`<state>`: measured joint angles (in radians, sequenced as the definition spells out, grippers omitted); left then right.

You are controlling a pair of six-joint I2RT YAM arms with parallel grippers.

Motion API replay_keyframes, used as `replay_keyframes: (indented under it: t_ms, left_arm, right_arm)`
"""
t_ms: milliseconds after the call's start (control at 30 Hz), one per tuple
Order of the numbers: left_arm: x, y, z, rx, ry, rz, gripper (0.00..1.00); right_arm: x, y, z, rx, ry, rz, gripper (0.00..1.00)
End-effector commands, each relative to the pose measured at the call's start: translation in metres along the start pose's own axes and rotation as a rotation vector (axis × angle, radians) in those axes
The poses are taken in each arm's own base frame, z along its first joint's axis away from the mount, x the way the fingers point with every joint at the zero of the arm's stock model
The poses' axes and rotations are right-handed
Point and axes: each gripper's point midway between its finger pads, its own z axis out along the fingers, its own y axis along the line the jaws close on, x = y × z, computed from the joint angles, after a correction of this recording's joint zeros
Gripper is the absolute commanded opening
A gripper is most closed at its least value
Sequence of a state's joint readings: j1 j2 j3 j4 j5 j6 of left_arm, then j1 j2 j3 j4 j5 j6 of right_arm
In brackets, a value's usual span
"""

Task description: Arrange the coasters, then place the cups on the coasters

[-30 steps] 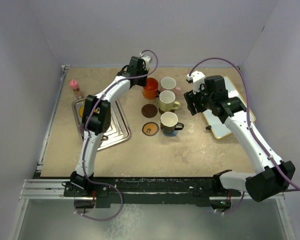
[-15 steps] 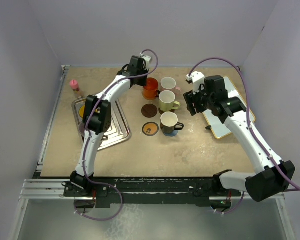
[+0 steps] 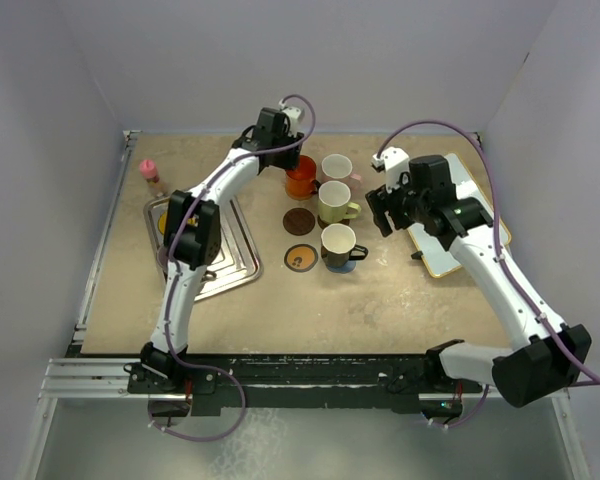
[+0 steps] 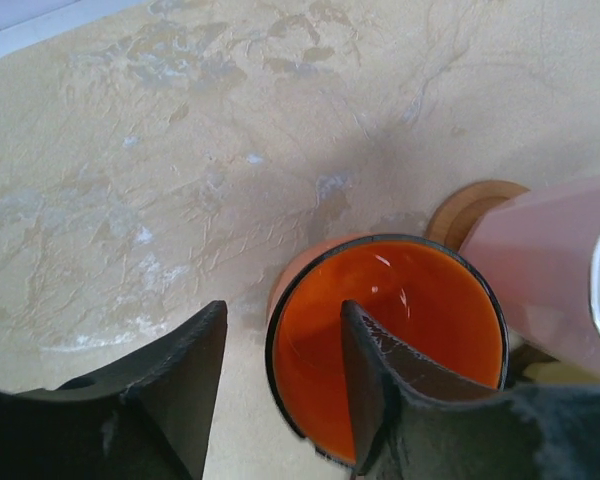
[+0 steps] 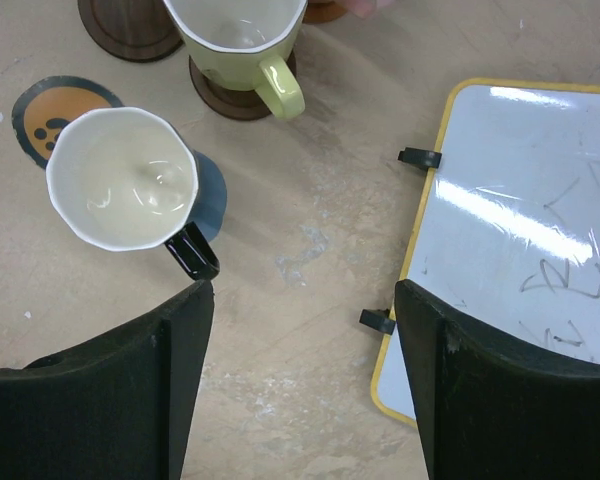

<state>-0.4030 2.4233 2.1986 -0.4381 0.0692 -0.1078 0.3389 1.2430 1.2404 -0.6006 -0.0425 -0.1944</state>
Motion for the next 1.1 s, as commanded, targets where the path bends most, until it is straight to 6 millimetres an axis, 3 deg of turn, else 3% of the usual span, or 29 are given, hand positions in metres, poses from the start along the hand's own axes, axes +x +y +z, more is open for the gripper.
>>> replay_keyframes:
  t_ms: [0,133,267,433,667,833,1067]
  left_arm:
    - [-0.079,0.008,-0.078,0.012,-0.18,0.034,0.49]
    - [-0.08,0.026,-0.124,-0.001,-0.186,0.067,0.54]
    - [-0.065,0.052,-0.177,-0.06,-0.159,0.132,0.56]
    - [-0.03,0.089,-0.232,-0.108,-0.101,0.118,0.58]
    - [0.037,0.133,-0.292,-0.199,-0.001,0.055,0.58]
    - [0.09,0.162,-0.31,-0.259,0.09,-0.02,0.58]
    - [0.129,0.197,-0.309,-0.317,0.158,-0.107,0.57]
  right_arm:
    - [-0.006,-0.011,-0.013,0.051,-0.055,-0.018,0.76]
    - [-0.003,-0.016,-0.011,0.089,-0.087,-0.019,0.8]
    - [0.003,-0.021,-0.011,0.122,-0.114,-0.015,0.85]
    - [0.008,-0.022,-0.019,0.131,-0.132,-0.021,0.92]
    - [0.013,-0.018,-0.014,0.102,-0.112,-0.036,0.92]
    - [0.013,-0.009,-0.015,0.051,-0.121,-0.052,0.93]
    - [0.014,-0.003,-0.018,0.025,-0.127,-0.056,0.93]
